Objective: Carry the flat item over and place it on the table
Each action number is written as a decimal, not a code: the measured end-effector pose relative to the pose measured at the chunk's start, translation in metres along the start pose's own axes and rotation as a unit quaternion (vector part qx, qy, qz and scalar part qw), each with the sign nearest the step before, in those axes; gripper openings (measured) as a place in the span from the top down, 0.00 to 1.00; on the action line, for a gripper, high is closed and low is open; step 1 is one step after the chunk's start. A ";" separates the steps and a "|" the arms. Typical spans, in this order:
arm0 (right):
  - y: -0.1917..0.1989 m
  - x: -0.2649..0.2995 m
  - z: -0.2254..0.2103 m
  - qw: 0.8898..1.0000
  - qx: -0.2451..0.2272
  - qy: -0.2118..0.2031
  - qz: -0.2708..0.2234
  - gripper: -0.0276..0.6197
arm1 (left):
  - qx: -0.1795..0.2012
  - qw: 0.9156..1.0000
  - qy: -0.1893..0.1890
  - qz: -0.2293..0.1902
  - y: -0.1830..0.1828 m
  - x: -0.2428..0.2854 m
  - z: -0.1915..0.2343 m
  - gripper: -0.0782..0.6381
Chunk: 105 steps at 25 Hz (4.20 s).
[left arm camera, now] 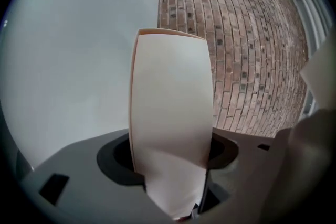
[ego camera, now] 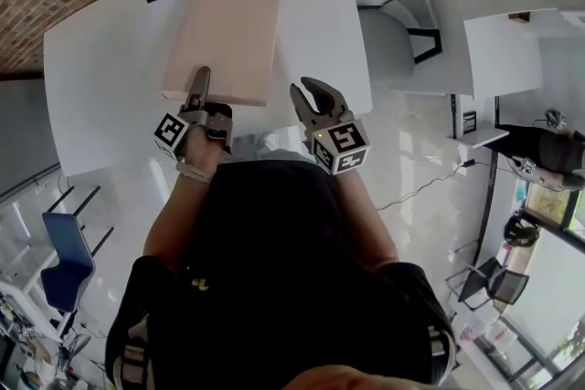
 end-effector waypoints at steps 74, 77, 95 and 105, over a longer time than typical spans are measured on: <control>0.132 0.156 0.009 0.974 -0.008 -0.007 0.228 0.57 | -0.060 0.993 -0.060 0.085 -0.012 0.035 0.132 0.42; 0.136 0.157 0.013 0.973 -0.013 -0.005 0.231 0.57 | -0.060 0.991 -0.072 0.094 -0.009 0.028 0.135 0.42; 0.120 0.151 0.008 0.980 0.007 0.013 0.200 0.69 | -0.028 0.977 0.004 0.213 0.035 0.010 0.086 0.43; 0.046 0.124 0.016 0.994 0.009 -0.004 0.113 0.86 | 0.177 0.958 0.023 0.225 0.009 0.009 0.014 0.89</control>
Point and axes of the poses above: the fingertips, and each gripper's own axes: x forward along the fingers, z to its left, y out of its underside, the point moved 2 cm from there along -x, backward along the fingers, and after that the axes turned 2 degrees about -x, right-handed, at the moved point
